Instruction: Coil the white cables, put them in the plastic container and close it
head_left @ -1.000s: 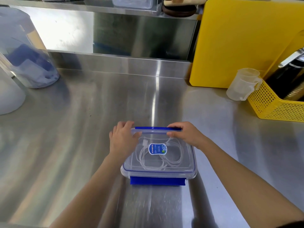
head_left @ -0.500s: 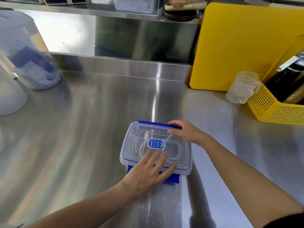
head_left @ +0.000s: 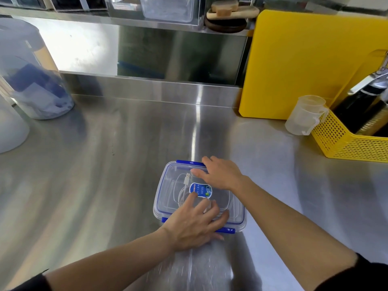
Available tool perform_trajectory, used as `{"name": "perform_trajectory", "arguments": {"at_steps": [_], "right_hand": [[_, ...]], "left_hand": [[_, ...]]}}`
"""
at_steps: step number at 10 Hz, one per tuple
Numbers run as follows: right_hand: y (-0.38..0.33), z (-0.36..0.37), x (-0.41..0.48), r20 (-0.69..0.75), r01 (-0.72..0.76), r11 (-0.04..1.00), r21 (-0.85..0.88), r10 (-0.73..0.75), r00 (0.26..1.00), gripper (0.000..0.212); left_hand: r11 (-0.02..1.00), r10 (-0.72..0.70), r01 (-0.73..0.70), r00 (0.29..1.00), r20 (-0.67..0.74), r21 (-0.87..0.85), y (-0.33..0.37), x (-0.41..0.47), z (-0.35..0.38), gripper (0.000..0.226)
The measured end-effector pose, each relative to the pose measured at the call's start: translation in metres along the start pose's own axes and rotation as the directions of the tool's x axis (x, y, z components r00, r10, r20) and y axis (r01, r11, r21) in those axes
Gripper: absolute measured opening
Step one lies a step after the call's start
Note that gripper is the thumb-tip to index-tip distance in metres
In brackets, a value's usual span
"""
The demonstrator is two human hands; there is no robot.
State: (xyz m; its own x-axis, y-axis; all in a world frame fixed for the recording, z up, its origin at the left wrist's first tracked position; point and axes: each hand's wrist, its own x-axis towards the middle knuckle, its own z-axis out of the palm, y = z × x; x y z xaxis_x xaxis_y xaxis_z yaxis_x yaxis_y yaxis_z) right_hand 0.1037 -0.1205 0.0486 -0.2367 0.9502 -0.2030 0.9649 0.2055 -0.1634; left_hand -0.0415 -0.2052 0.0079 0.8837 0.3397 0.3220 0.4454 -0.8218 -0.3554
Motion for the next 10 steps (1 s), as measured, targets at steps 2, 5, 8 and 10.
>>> {"name": "perform_trajectory", "arguments": {"at_steps": [2, 5, 8, 10], "right_hand": [[0.000, 0.005, 0.004, -0.048, 0.065, 0.996, -0.059, -0.068, 0.997, 0.050], [0.001, 0.007, 0.004, -0.079, 0.147, 0.986, -0.082, -0.153, 0.985, 0.046], [-0.003, 0.005, 0.002, -0.049, 0.130, 0.990, -0.060, -0.133, 0.990, 0.046], [-0.009, -0.002, -0.001, 0.011, 0.099, 0.994, -0.036, -0.099, 0.995, 0.046]], "left_hand": [[0.999, 0.037, -0.038, 0.998, -0.054, -0.027, 0.002, 0.009, 0.010, 0.049], [0.998, 0.054, -0.059, 0.990, -0.134, -0.035, 0.004, 0.008, 0.017, 0.046], [0.998, 0.037, -0.041, 0.995, -0.093, -0.042, 0.009, 0.009, 0.015, 0.046], [0.992, -0.027, 0.024, 0.999, -0.026, -0.120, 0.009, 0.012, 0.005, 0.045]]}}
